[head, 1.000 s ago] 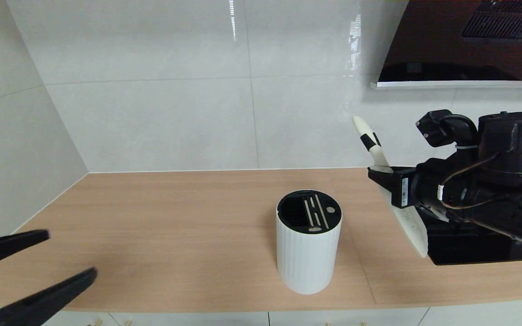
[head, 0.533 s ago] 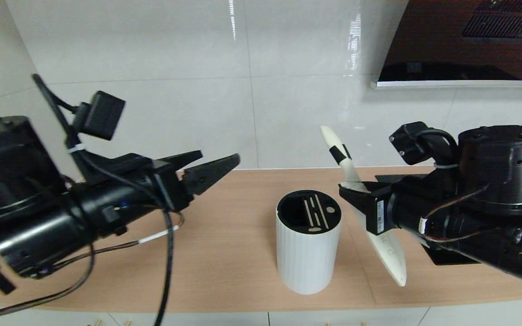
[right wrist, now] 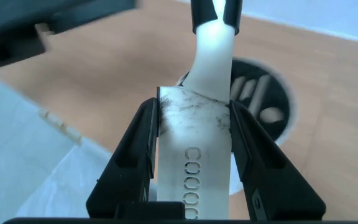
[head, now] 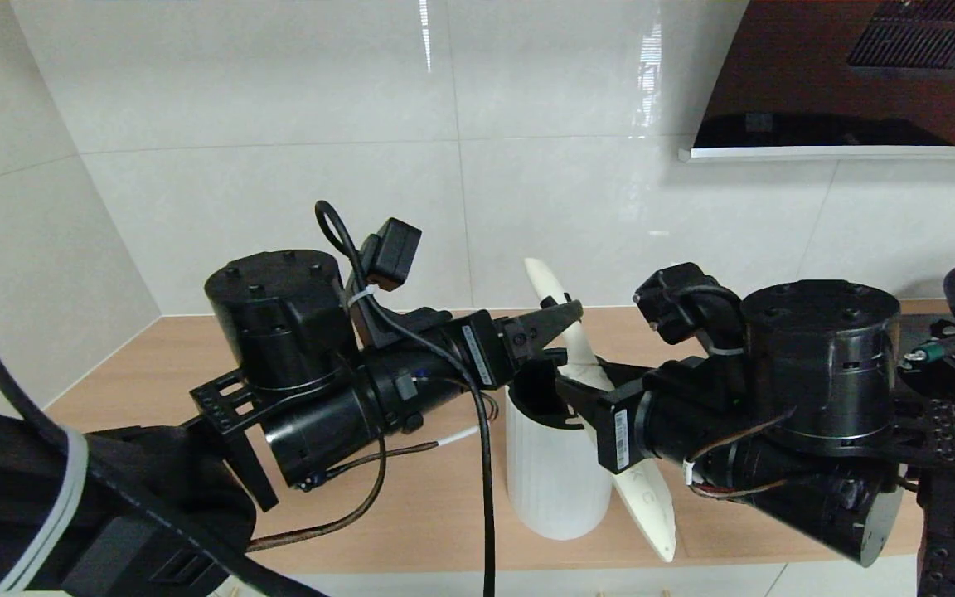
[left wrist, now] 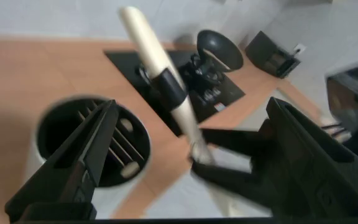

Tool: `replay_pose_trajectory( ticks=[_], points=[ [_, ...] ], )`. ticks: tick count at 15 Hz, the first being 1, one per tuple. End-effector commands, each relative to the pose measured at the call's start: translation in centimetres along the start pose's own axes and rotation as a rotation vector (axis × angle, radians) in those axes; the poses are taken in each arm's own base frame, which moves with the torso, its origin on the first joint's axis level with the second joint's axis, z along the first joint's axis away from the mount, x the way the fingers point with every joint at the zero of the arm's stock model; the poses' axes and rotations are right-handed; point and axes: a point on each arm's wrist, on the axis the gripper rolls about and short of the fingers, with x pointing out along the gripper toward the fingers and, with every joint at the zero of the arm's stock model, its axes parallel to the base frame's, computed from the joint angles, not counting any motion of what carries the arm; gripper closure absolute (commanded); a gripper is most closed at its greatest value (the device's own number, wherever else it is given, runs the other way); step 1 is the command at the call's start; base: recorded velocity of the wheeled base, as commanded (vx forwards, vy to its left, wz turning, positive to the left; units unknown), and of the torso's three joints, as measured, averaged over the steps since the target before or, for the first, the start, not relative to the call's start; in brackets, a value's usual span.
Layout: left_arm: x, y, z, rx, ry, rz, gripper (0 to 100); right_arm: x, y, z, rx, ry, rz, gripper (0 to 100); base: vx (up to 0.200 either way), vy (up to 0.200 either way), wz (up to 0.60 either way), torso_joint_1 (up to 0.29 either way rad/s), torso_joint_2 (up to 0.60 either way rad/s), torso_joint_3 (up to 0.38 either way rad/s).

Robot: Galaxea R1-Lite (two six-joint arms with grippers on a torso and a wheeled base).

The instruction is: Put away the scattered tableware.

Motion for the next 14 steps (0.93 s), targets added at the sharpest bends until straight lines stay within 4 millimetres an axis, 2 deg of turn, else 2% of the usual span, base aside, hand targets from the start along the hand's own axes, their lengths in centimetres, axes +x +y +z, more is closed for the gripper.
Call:
replay_pose_trajectory(
  ticks=[1, 6, 9, 14],
  points=[
    [1.0, 0.6, -0.3, -0.034, 0.007, 0.015, 0, 0.1, 0.4, -0.3, -0.006, 0.008, -0.006, 100, 0.0, 0.0, 0.0, 0.0, 0.0, 0.0],
    [2.4, 1.3, -0.2, -0.034, -0.001, 0.019, 0, -0.4, 1.0, -0.4, -0.012, 0.007, 0.011, 100, 0.0, 0.0, 0.0, 0.0, 0.0, 0.0],
    [3.5, 2.0, -0.8, -0.037, 0.012, 0.03, 0, -1.1, 1.5, -0.3, -0.015, -0.001, 0.034, 100, 0.0, 0.0, 0.0, 0.0, 0.0, 0.0],
    [3.5, 1.9, -0.9, -0.037, 0.015, 0.028, 0, -1.0, 1.4, -0.5, -0.018, 0.008, 0.034, 100, 0.0, 0.0, 0.0, 0.0, 0.0, 0.0]
  ],
)
